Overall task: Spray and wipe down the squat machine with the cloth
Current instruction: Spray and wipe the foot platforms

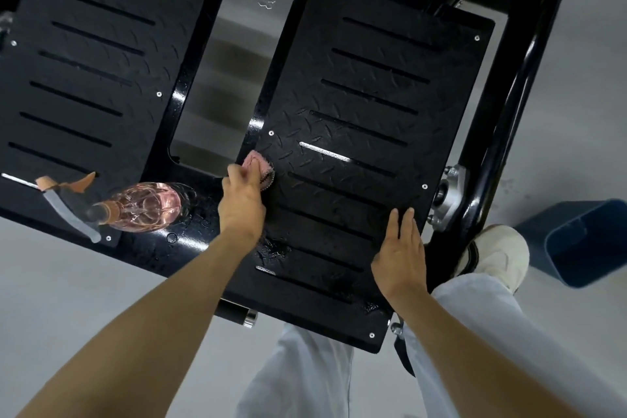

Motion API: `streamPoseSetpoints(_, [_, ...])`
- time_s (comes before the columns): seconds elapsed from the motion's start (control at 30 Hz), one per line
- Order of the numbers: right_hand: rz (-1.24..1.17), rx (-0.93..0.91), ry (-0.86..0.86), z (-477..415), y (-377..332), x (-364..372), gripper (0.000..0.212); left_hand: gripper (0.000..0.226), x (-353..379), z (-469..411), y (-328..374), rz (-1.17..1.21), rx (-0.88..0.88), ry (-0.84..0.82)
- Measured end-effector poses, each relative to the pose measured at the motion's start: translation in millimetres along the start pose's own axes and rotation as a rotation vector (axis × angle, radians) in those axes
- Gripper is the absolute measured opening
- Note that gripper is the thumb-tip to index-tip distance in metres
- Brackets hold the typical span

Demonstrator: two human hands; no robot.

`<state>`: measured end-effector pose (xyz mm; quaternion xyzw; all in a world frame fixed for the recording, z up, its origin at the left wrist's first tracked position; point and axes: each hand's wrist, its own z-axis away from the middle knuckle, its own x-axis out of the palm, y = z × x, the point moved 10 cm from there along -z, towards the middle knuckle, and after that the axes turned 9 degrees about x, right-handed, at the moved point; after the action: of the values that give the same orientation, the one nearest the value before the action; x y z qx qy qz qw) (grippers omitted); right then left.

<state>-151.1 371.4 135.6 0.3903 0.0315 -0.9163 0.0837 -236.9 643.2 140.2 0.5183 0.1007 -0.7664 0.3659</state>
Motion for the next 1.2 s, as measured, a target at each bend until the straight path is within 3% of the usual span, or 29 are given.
streamPoseSetpoints(0.1, [-0.034, 0.032, -0.005, 3, 19, 2, 0.080, 0.077, 10, 3, 15, -0.047, -0.048, -0.008])
streamPoseSetpoints(0.17, [0.001, 0.016, -0.015, 3, 25, 5, 0.080, 0.080, 27, 13, 51, -0.107, 0.039, -0.062])
streamPoseSetpoints(0.23, [0.029, -0.003, -0.027, 3, 27, 6, 0.081, 0.083, 53, 32, 102, -0.198, 0.244, -0.157])
streamPoseSetpoints(0.33, [0.023, 0.019, -0.016, 4, 30, 6, 0.080, 0.082, 86, 66, 169, -0.330, 0.686, -0.313])
streamPoseSetpoints(0.43, [-0.060, 0.089, -0.031, 8, 34, 7, 0.077, 0.081, 85, 65, 180, -0.568, 1.006, -0.331])
streamPoseSetpoints(0.5, [-0.131, 0.122, -0.037, 9, 36, 9, 0.075, 0.079, 69, 34, 163, -0.660, 0.924, -0.287])
streamPoseSetpoints(0.63, [-0.244, 0.148, -0.086, 8, 39, 16, 0.072, 0.080, 32, -9, 133, -0.437, 0.478, -0.185])
streamPoseSetpoints(0.7, [-0.307, 0.171, -0.105, 8, 40, 16, 0.070, 0.078, 36, -4, 139, -0.411, 0.432, -0.172])
streamPoseSetpoints(0.77, [-0.440, 0.209, -0.117, 7, 42, 16, 0.066, 0.079, 58, 17, 163, -0.479, 0.581, -0.232])
streamPoseSetpoints(0.87, [-0.803, 0.321, -0.044, 6, 58, 6, 0.047, 0.083, 98, 66, 206, -0.629, 1.036, -0.391])
streamPoseSetpoints(0.93, [-1.017, 0.445, -0.025, 6, 70, 0, 0.033, 0.080, 106, 78, 220, -0.760, 1.282, -0.401])
streamPoseSetpoints(1.0, [-1.129, 0.543, -0.019, 3, 81, -3, 0.030, 0.082, 103, 63, 232, -0.857, 1.355, -0.340])
streamPoseSetpoints(1.07, [-1.175, 0.592, -0.022, 0, 85, -4, 0.028, 0.087, 87, 27, 248, -0.836, 1.213, -0.259])
streamPoseSetpoints(1.2, [-1.153, 0.601, -0.060, -6, 87, -3, 0.028, 0.082, 51, -39, 275, -0.563, 0.771, -0.186])
